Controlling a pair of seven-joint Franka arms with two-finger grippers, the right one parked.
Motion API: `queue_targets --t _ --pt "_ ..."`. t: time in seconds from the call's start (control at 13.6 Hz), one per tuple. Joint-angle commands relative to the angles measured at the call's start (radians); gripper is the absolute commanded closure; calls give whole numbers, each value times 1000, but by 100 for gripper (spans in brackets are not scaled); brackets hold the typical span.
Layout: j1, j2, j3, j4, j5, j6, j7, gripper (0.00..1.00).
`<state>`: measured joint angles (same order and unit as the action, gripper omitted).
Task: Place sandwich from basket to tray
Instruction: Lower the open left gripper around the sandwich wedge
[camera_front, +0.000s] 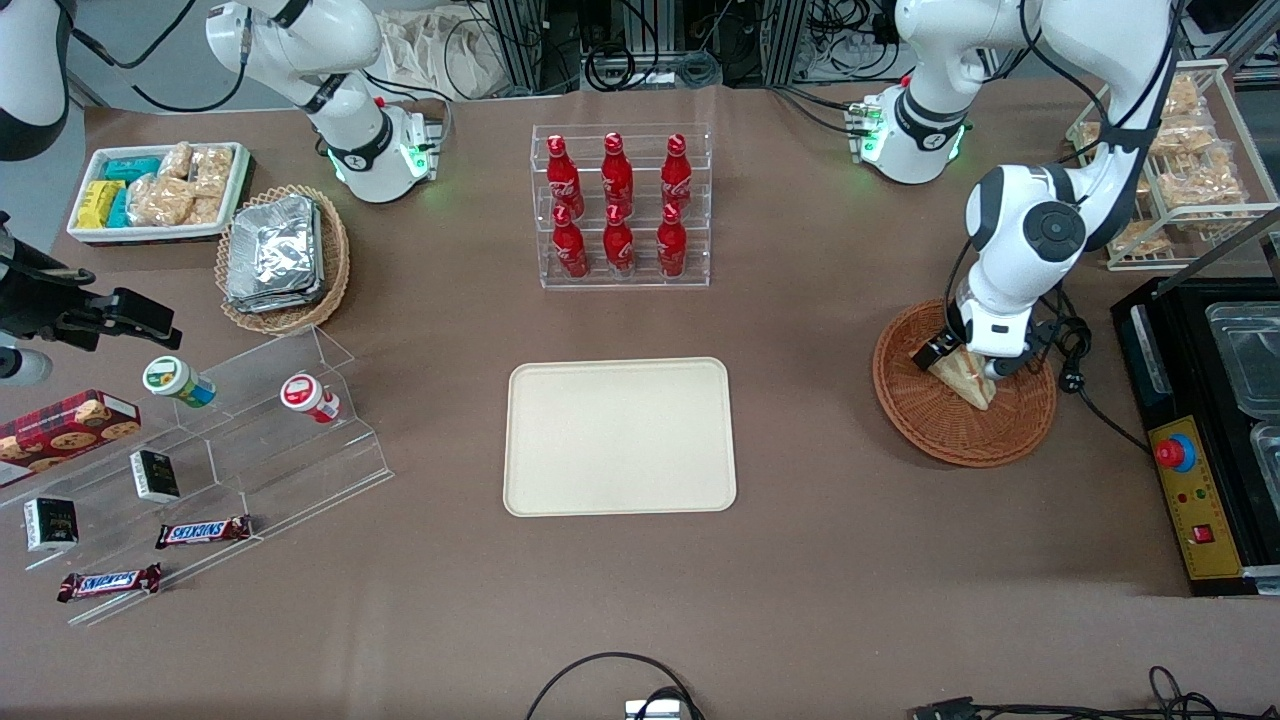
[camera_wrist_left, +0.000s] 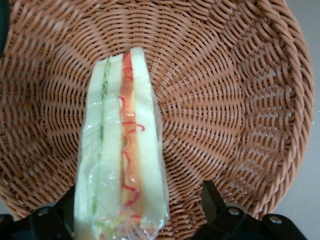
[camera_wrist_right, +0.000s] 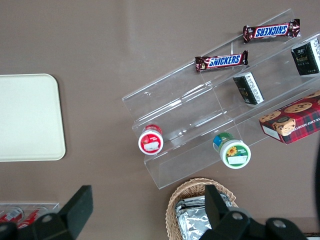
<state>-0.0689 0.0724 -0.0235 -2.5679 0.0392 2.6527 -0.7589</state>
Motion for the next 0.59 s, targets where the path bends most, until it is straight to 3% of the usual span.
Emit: queue_targets --t 0.0,0.15,0.22,0.37,0.51 --pt "47 -9 7 -23 27 35 -8 0" --pt "51 -6 7 -21 27 36 -10 1" --pt "51 -6 7 -21 27 35 -10 14" --pt "51 -6 7 -21 27 36 -13 63" --pt "51 -5 7 -20 27 36 -17 86"
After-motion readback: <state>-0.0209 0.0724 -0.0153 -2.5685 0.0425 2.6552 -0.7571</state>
